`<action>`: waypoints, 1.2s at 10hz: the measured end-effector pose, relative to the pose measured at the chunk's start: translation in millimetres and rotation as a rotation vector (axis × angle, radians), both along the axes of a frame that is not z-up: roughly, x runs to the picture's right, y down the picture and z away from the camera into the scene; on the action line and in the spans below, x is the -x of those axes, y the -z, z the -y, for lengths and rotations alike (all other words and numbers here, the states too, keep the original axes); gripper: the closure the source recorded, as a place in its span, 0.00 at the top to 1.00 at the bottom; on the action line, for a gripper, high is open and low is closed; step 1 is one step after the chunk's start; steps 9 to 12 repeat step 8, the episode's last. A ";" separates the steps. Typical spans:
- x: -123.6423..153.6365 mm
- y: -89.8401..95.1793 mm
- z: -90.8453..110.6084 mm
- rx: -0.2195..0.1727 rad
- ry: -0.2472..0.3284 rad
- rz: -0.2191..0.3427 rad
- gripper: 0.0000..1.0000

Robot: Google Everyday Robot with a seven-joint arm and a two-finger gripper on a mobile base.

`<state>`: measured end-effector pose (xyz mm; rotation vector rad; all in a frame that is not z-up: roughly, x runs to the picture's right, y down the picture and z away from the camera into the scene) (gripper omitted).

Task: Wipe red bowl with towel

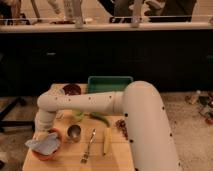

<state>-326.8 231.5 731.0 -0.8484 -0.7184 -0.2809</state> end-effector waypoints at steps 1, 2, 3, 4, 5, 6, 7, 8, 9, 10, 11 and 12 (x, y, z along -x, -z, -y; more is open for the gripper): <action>-12.4 -1.5 4.0 -0.001 -0.011 -0.018 0.00; -22.6 -4.2 9.5 -0.002 -0.023 -0.037 0.00; -30.6 -7.6 15.1 -0.003 -0.033 -0.056 0.00; -34.3 -11.2 20.5 -0.003 -0.040 -0.067 0.00; -34.0 -13.9 23.8 -0.003 -0.041 -0.072 0.00; -26.7 -16.6 25.0 -0.001 -0.035 -0.066 0.00; -15.6 -17.5 23.9 0.003 -0.033 -0.054 0.00; -4.9 -17.4 20.4 0.012 -0.034 -0.036 0.00; -4.9 -17.4 20.4 0.012 -0.034 -0.036 0.00; -4.9 -17.4 20.4 0.012 -0.034 -0.036 0.00; -4.9 -17.4 20.4 0.012 -0.034 -0.036 0.00; -4.9 -17.4 20.4 0.012 -0.034 -0.036 0.00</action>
